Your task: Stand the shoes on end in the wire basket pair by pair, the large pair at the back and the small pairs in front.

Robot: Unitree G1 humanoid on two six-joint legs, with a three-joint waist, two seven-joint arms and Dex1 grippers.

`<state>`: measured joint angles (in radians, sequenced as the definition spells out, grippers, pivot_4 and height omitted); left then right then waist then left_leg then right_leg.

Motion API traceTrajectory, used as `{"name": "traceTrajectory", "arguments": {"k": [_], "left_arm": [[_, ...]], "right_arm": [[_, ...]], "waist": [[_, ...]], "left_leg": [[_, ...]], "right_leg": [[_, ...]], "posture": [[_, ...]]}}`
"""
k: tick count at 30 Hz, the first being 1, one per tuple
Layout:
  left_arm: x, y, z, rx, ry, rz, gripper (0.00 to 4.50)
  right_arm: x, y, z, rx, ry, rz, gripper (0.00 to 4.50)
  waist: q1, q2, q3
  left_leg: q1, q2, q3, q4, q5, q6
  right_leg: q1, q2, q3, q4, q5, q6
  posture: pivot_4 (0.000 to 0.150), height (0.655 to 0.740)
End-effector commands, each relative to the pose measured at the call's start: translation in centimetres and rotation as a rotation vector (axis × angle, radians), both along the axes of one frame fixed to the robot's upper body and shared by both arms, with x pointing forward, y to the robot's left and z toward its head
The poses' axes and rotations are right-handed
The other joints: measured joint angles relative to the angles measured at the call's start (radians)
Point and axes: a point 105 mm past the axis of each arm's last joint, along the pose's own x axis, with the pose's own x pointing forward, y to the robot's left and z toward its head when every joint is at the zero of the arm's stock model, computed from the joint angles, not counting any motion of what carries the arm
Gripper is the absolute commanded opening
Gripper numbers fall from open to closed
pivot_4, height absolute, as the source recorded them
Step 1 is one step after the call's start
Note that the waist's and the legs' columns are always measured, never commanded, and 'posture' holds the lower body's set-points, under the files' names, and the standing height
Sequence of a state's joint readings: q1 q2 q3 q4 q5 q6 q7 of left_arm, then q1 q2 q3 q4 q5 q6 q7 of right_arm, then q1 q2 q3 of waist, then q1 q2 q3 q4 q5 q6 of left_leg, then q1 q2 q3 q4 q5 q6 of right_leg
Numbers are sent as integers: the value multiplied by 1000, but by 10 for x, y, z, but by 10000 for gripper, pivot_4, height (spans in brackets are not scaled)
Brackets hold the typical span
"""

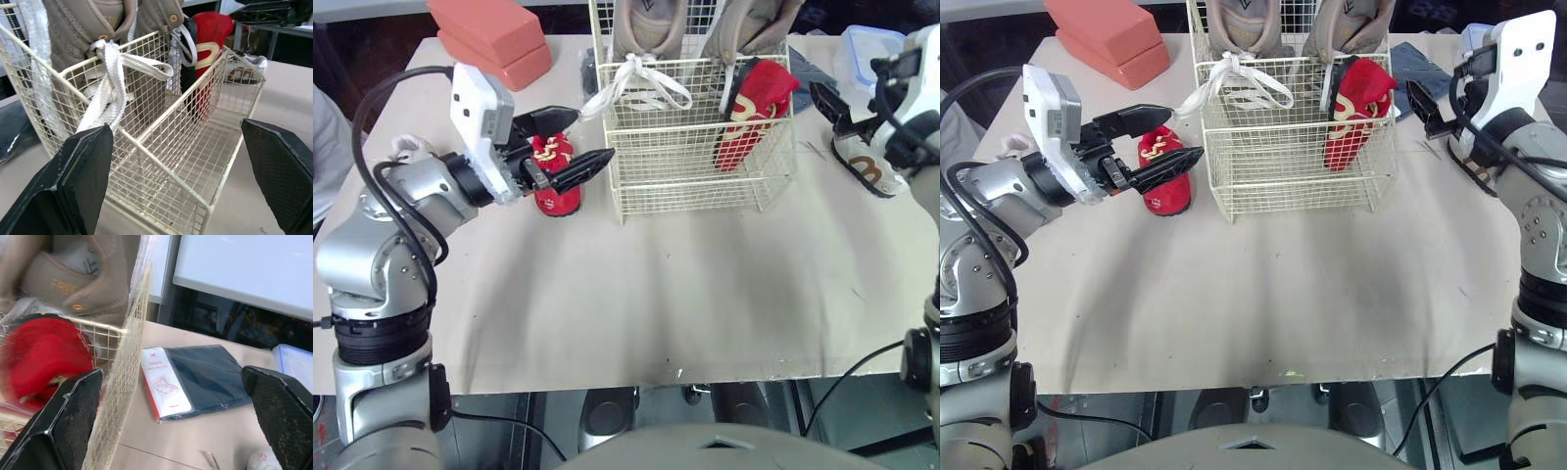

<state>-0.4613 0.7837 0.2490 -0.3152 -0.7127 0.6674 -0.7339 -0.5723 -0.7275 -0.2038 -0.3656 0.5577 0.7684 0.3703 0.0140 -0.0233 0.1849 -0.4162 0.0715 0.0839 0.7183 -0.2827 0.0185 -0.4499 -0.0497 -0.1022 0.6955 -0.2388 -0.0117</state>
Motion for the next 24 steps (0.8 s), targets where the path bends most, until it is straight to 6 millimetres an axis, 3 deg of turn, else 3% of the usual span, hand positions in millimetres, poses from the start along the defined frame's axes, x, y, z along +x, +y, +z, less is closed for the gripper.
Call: {"name": "traceTrajectory", "arguments": {"k": [1,5,12,15,24], "left_arm": [[19,41,4,-36,-17,186,45000],[41,76,-4,-93,42,343,45000],[68,110,-20,-118,157,450,45000],[78,119,-21,-143,198,482,45000],[104,128,-57,-74,461,555,45000]], "right_arm": [[-41,45,6,-108,-102,351,44807],[-65,72,-5,-69,-94,545,44807],[-80,90,-32,-86,-75,638,44807],[-79,92,-39,-94,-69,633,44807],[-74,94,-46,-109,-94,595,44807]], "waist": [[0,0,0],[-1,0,0],[3,-2,0],[1,-2,0],[-1,-3,0]], "left_leg": [[0,0,0,0,0,0],[0,1,0,0,0,0],[-1,1,-1,1,0,0],[-1,0,-1,1,0,0],[-1,-1,3,2,0,0]], "right_leg": [[0,1,0,0,0,0],[0,1,0,0,-2,3],[0,0,-2,0,0,0],[0,-1,-4,0,0,0],[0,0,-7,1,0,0]], "posture": [[1500,6860],[1500,6860],[1500,6860],[1500,6860],[1500,6860]]}}
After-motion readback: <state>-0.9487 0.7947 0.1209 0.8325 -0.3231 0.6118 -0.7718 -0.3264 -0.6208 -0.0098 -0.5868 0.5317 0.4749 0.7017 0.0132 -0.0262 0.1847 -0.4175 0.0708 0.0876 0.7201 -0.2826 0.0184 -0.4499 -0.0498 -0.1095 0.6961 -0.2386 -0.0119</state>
